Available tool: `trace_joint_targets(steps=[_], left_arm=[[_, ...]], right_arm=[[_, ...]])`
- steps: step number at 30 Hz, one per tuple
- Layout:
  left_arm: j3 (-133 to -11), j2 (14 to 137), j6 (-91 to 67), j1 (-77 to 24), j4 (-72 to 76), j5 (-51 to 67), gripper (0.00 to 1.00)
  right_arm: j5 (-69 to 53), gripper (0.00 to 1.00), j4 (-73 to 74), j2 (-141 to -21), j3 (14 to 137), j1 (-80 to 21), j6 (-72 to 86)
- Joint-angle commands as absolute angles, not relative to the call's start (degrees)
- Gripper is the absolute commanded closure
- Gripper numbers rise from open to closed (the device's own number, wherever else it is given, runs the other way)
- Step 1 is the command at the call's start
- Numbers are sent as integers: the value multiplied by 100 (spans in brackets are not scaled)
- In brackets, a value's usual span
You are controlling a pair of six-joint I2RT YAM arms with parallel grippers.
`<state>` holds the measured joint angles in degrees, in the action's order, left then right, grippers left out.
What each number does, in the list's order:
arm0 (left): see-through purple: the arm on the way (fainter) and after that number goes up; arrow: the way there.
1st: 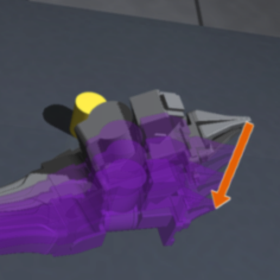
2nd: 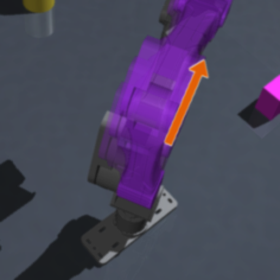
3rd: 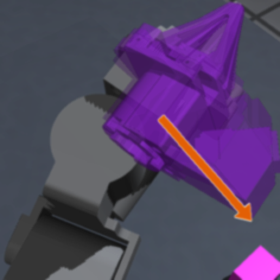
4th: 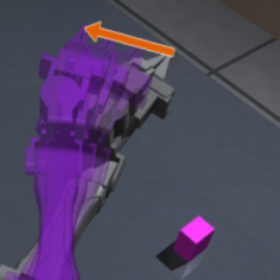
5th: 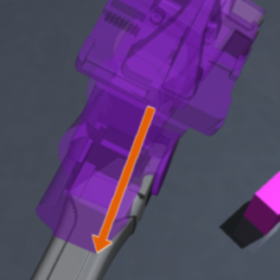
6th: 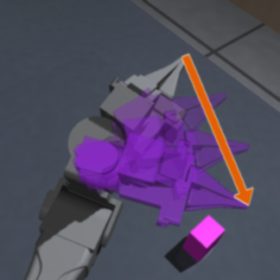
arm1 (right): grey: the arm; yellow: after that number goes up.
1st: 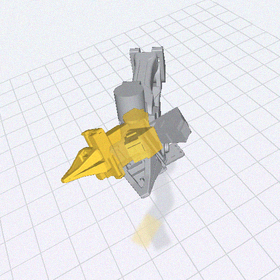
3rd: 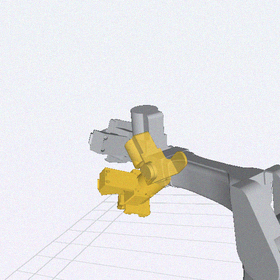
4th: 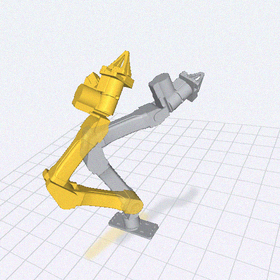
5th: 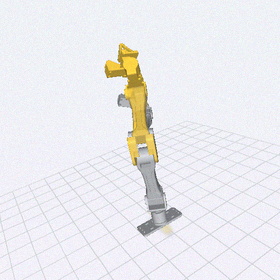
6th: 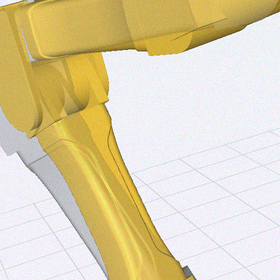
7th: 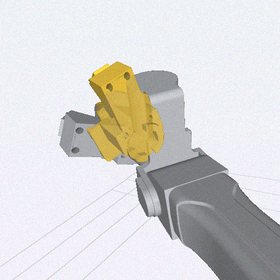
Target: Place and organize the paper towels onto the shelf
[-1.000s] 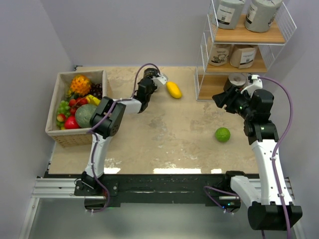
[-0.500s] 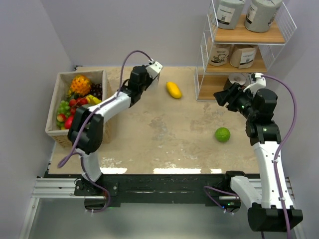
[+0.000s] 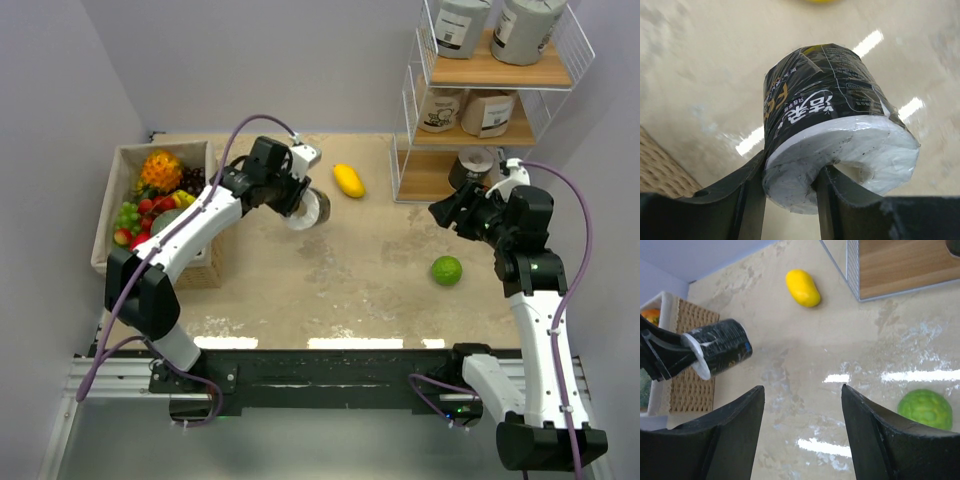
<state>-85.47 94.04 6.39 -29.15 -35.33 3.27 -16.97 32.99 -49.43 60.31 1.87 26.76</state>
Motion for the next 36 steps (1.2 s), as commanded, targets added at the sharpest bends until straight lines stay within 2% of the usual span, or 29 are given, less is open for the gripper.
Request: trace_joint_targets(steps=[1,7,13,16,17,18,21,23,28,30,36], left_arm=[[-8367,9394,290,-2979,-4473,800,78],[-8411,9843,308,-3050,-4957,888,77],[-8481,10010,299,-3050,-4878,949,65],[-8613,10133,299,-3059,-4904,949,63],[-8648,10151,273,-3059,-4887,949,55],[-8735,10177,264,-3059,-4887,914,52],[-8955,10222,255,-3050,-4904,897,48],[-8991,10213,255,-3059,-4869,862,36],[-9035,10099,194,-3050,-4606,896,34],[-9114,10011,150,-3050,-4527,923,0],[-9018,9476,132,-3041,-4105,915,0]], right_arm=[[-1600,33,3718,-4834,6249,158,2505],[-1556,33,3902,-4887,6196,158,2452],[-1529,33,4052,-5001,6267,158,2373],[-1538,32,4096,-5018,6284,158,2373],[-1555,32,4131,-5010,6284,158,2382],[-1582,32,4140,-4984,6232,158,2417],[-1749,33,4131,-4957,6083,132,2496],[-1819,33,4079,-4922,6003,114,2522],[-1881,33,3964,-5018,5906,44,2715],[-1855,33,3903,-5054,5915,-201,2882],[-1310,33,3437,-5308,5871,-1228,3532]])
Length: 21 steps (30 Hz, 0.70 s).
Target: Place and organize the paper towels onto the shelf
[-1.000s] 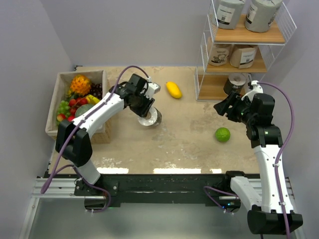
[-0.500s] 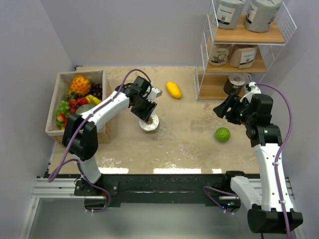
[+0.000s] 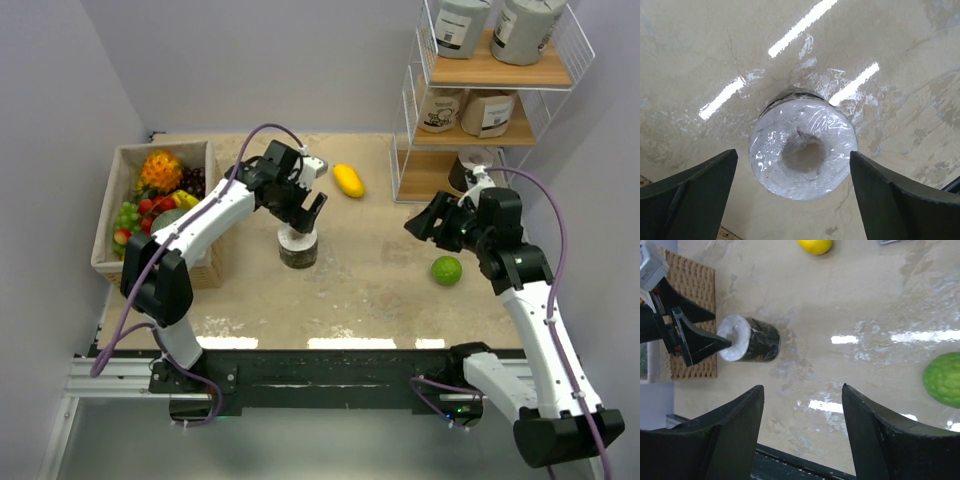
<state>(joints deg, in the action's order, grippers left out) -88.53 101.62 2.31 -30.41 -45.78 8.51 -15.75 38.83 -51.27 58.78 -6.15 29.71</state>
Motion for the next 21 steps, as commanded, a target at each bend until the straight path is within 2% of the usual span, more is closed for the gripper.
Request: trace_joint_targets(steps=[1,8,16,21], left_arm=[[-8965,9388,123,-3032,-3948,853,0],[-7745,8026,193,-3032,-2735,-183,0],[-5495,5619,35,-3032,-926,-1370,0],[-4528,4380,-525,-3032,-431,-1791,0]], right_arm=[[-1196,33,3315,-5369,5862,-1361,3611],[-589,33,2374,-5826,5695,-2442,4306],[-9,27,1750,-7301,6239,-3401,4061],[184,26,1661,-8120,6775,-3901,3938]])
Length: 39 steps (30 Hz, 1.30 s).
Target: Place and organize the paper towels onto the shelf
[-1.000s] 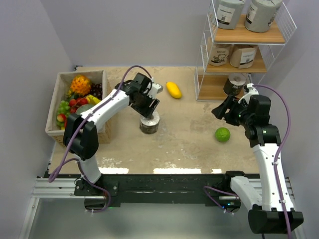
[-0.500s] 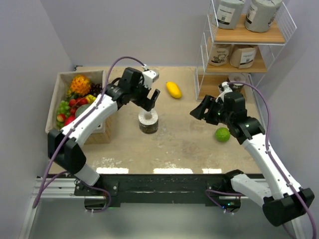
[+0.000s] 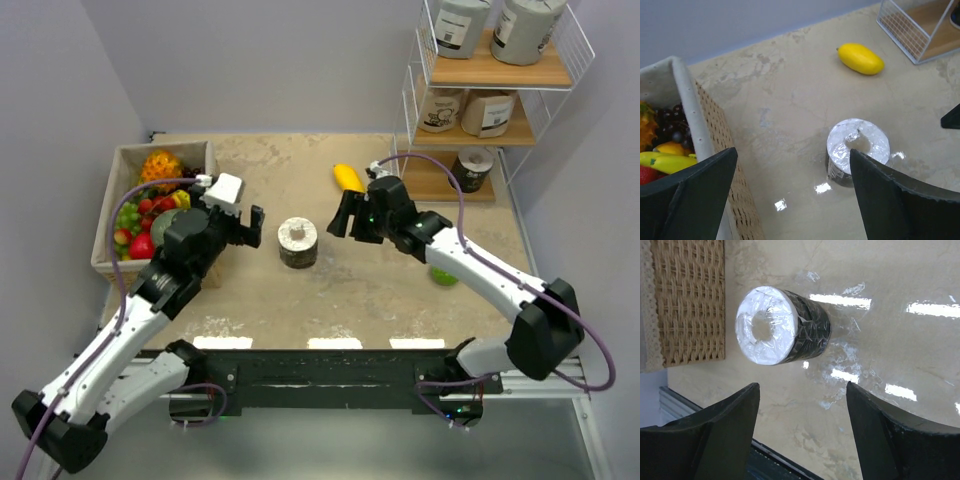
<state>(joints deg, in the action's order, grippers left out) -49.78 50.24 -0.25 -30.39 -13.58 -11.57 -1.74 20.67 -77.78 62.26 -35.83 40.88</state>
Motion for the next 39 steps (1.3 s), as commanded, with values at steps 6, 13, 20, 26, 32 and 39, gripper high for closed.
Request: trace_joint_targets(steps=[6,13,20,26,32,39], left_arm=[[-4447,3973,-729,-3032,-413,-1687,0],[-4412,3744,-615,-3041,-519,-1389,0],[-4272,3560,-510,-3050,-396,-1266,0],[-4271,3586,-501,-3050,-378,-1257,0],[-4263,3595,-501,-3050,-413,-1283,0],[-4254,3604,-510,-3050,-422,-1441,0]], right_arm=[[571,26,1871,-9086,7469,-4280,3858],[923,26,2153,-9868,8015,-4359,3867],[896,29,2259,-10511,8437,-4456,3815],[1195,33,2514,-10801,8561,-4605,3823],[1310,44,2531,-10837,8447,-4676,3902],[1521,59,2654,-10372,8429,-4676,3964]])
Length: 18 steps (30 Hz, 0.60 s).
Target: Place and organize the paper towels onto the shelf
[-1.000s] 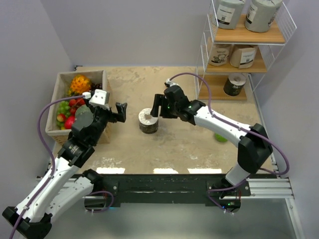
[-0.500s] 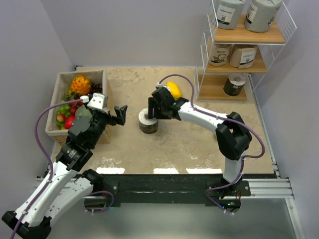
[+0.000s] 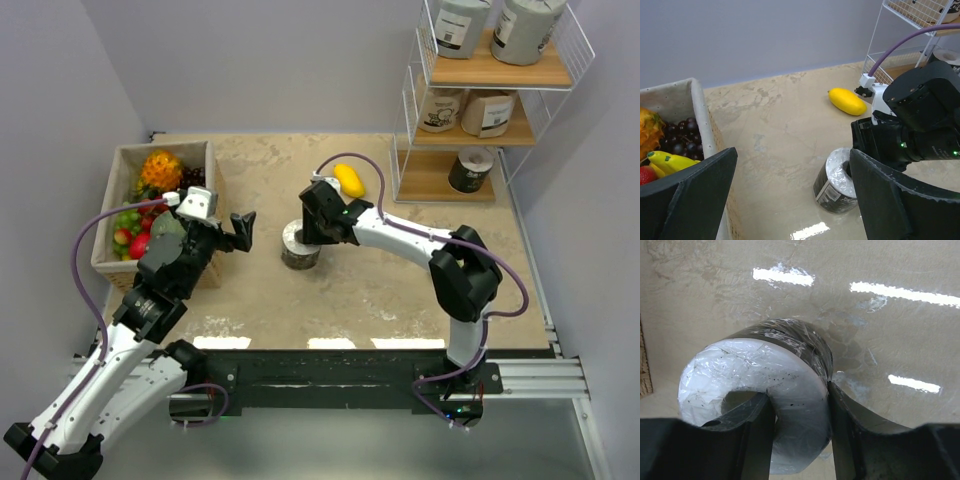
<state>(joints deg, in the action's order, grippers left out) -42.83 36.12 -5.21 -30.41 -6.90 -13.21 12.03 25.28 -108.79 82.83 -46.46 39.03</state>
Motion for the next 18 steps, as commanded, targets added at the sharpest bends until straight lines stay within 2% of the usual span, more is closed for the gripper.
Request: trace_joint_targets(steps=[1,10,18], left_arm=[[-4263,3604,-510,-3050,-439,-1485,0],[-4210,3533,-510,-3050,-448,-1714,0],[-4184,3507,-519,-3067,-431,-1758,0]], right_arm=[[1512,61,2689,-10232,8403,-4676,3955],[1986,66,3085,-9238,8051,-4615,3867],[2241,67,3699,-7658,7234,-4018,3683]])
